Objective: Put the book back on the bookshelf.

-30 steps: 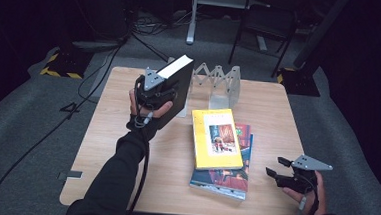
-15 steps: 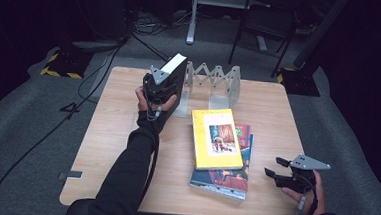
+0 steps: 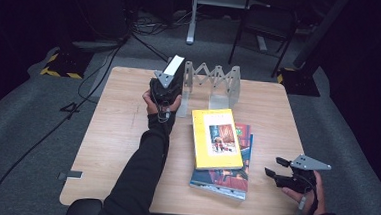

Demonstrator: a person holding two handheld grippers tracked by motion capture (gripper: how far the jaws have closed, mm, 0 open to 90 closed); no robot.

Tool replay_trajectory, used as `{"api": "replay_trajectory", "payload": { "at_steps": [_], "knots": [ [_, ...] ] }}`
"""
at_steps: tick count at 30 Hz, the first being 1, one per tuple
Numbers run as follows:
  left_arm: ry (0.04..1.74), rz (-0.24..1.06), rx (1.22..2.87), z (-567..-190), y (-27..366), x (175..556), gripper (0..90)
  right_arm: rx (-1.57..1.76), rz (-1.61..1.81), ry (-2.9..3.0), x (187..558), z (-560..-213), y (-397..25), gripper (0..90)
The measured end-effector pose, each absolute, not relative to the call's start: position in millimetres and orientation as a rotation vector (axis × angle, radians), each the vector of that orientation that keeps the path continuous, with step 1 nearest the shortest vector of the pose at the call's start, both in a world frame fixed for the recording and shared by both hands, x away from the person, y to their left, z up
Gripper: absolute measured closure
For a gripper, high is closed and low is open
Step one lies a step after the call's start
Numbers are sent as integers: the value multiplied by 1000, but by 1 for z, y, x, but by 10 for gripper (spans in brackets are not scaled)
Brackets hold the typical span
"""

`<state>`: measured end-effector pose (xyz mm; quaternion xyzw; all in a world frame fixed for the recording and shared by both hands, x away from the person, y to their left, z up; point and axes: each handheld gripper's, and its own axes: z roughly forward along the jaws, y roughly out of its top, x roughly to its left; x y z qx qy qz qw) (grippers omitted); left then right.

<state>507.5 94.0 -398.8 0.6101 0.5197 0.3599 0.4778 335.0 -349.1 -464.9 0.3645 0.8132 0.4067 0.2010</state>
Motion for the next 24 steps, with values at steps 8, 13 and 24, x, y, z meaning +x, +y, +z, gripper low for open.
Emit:
{"api": "replay_trajectory", "payload": {
  "at_steps": [8,13,24],
  "knots": [
    [1252,907,1488,-409,95,492,510,1012,1132,2285,333,-465,-348,347],
    [1252,925,1473,-418,94,482,499,1011,1129,2293,332,-466,-345,345],
    [1252,904,1480,-432,103,469,475,1018,1127,2302,332,-467,-344,340]
  ]
}}
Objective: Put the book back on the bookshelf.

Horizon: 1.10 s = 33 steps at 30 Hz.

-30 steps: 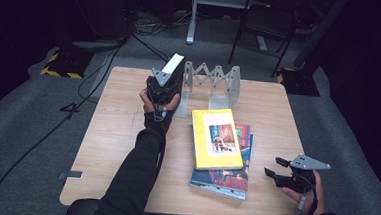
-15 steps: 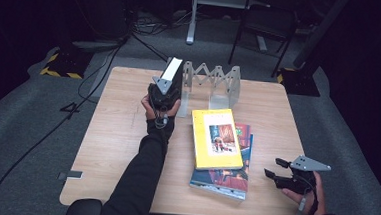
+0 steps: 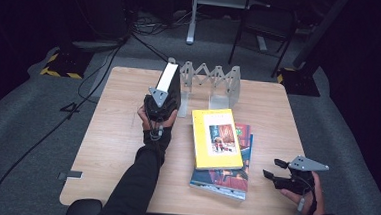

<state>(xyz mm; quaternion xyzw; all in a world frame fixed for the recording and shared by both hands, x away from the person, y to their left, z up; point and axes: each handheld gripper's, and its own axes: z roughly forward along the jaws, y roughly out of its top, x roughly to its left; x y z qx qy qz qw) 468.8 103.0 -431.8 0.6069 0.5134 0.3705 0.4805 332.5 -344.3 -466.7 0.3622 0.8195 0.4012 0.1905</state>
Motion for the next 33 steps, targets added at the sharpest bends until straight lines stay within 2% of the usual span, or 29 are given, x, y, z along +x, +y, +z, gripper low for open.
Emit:
{"api": "replay_trajectory", "payload": {
  "at_steps": [13,16,18,25,33],
  "knots": [
    [1287,775,1541,-473,114,452,403,1016,1112,2321,333,-470,-344,339],
    [1302,779,1568,-478,110,447,425,1015,1108,2327,333,-471,-343,339],
    [1347,778,1574,-485,105,444,493,1009,1105,2337,333,-472,-341,339],
    [1380,786,1572,-484,100,445,516,986,1115,2350,334,-473,-339,344],
    [1443,781,1535,-480,92,465,518,974,1109,2362,335,-474,-335,344]
  ]
}}
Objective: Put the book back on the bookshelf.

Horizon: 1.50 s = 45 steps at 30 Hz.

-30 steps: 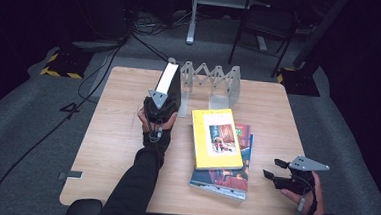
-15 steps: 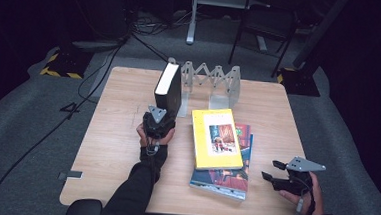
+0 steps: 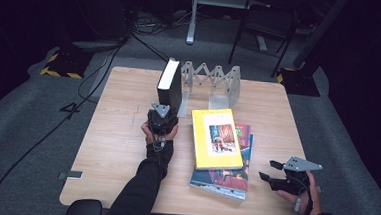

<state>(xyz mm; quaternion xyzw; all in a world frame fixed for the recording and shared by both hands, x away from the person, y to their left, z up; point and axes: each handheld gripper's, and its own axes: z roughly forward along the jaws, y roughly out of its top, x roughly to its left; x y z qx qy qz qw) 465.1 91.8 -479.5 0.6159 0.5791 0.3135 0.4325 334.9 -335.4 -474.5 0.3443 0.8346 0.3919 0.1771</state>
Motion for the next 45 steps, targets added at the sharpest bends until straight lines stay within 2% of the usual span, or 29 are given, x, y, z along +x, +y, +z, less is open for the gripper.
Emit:
{"api": "replay_trajectory", "payload": {
  "at_steps": [13,17,21,24,26,32,45],
  "knots": [
    [1471,805,1549,-477,86,489,504,970,1098,2376,336,-478,-334,354],
    [1450,794,1571,-477,89,487,493,968,1096,2374,336,-478,-334,355],
    [1431,747,1603,-478,92,480,421,969,1092,2372,335,-477,-335,355],
    [1395,739,1650,-479,95,470,416,972,1092,2370,335,-477,-335,354],
    [1371,737,1687,-479,99,464,429,968,1085,2369,335,-477,-335,352],
    [1334,741,1726,-484,107,453,554,971,1081,2370,335,-476,-335,353],
    [1346,782,1733,-484,101,471,562,972,1084,2368,335,-477,-335,354]
  ]
}}
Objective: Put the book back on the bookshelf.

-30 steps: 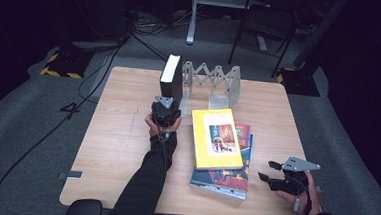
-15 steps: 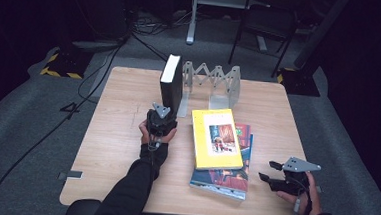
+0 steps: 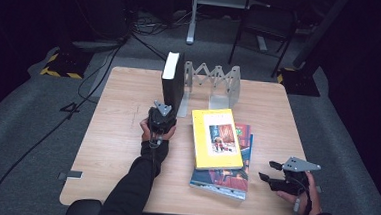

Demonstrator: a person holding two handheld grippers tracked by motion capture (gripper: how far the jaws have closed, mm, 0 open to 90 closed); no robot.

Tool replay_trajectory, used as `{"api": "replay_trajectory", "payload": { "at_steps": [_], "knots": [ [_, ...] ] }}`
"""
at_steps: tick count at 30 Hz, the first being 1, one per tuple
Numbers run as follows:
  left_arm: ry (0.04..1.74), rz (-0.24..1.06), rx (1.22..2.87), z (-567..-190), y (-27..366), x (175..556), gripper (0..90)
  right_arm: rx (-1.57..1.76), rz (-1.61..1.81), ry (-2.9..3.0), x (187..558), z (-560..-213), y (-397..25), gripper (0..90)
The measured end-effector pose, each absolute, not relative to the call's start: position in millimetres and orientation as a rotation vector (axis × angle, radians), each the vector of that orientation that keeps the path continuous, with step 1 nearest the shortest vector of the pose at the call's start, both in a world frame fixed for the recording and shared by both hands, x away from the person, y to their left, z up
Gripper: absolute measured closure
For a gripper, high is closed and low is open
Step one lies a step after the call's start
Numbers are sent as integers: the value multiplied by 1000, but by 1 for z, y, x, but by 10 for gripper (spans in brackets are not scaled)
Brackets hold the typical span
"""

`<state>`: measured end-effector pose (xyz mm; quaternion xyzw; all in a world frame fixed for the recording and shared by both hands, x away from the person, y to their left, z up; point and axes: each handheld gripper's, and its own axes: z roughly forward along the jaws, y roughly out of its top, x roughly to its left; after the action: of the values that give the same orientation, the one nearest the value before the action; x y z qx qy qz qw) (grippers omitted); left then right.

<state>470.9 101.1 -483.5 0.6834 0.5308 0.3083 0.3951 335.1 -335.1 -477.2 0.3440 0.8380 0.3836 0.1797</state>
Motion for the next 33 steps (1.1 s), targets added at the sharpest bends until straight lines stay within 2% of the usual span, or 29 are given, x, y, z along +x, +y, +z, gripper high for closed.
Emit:
{"api": "replay_trajectory", "payload": {
  "at_steps": [9,10,15,25,33],
  "knots": [
    [1361,757,1717,-483,105,469,574,967,1076,2366,334,-476,-334,353],
    [1349,742,1723,-483,107,467,544,969,1075,2366,334,-476,-334,353],
    [1283,747,1809,-479,113,457,497,964,1074,2364,334,-475,-335,353],
    [1127,680,1967,-466,116,438,470,971,1075,2355,333,-473,-335,353],
    [1036,633,2026,-463,129,421,454,966,1071,2355,333,-473,-335,353]
  ]
}}
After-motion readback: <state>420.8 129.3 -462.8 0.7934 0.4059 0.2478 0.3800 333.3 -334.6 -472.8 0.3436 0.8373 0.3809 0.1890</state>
